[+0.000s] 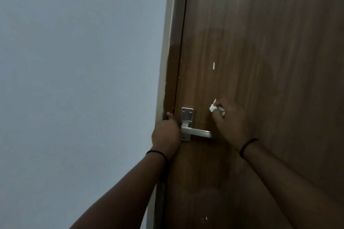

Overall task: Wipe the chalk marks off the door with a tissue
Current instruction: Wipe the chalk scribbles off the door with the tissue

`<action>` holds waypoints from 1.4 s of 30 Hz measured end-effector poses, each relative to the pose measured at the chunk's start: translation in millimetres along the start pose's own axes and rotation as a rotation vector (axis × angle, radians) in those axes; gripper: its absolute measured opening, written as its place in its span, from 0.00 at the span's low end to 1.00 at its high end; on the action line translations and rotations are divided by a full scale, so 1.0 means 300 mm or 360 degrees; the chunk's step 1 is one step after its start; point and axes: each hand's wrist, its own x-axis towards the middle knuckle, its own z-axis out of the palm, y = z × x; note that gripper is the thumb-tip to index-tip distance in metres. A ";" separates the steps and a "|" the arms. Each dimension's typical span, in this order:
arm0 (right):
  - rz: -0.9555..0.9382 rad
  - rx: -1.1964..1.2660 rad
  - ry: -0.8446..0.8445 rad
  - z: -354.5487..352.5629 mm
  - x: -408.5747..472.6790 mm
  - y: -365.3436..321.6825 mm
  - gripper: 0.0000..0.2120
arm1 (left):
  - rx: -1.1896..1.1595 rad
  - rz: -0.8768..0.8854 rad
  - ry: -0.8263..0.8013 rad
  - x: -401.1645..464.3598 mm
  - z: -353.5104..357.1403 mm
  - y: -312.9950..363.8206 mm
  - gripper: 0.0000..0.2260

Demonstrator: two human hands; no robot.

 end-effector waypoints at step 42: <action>-0.0545 -0.0466 -0.0575 0.257 -0.105 -0.091 0.07 | -0.1184 -0.0198 0.0363 -0.104 0.113 -0.051 0.12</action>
